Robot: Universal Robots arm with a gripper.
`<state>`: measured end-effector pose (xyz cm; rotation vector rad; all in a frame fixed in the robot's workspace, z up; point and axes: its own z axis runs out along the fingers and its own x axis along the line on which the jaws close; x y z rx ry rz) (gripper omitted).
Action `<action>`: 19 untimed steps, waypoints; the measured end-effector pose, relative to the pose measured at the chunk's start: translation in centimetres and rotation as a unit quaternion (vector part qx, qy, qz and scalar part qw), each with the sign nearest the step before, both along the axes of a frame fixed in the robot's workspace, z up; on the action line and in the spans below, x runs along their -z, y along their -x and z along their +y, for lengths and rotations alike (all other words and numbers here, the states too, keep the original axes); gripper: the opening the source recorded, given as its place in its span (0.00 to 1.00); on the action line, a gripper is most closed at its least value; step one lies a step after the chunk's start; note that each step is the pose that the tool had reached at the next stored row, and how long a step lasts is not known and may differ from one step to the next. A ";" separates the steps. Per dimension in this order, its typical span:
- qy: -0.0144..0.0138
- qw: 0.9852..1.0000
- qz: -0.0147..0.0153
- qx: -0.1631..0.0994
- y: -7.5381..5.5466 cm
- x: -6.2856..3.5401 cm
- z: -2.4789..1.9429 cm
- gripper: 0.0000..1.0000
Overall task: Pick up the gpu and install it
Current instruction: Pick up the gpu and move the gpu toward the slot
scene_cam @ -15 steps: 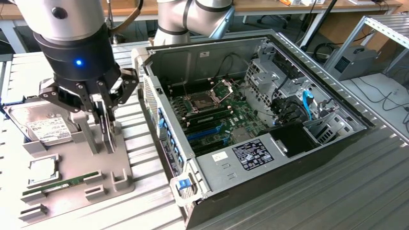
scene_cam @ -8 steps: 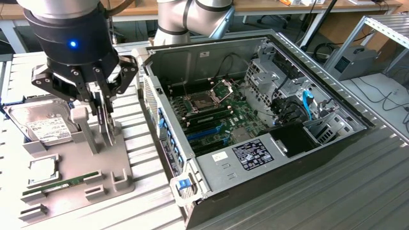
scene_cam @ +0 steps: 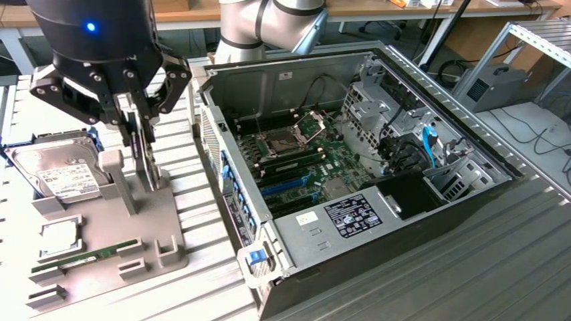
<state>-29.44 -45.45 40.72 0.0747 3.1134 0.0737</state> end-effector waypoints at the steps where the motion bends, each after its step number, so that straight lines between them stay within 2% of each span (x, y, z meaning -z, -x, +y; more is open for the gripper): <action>1: 0.000 1.000 0.000 0.000 0.0 -0.30 0.00 0.27; 9: 0.000 1.000 0.000 0.000 -0.1 -2.40 0.00 0.27; 19: 0.000 1.000 0.000 0.000 -0.1 -3.75 0.00 0.27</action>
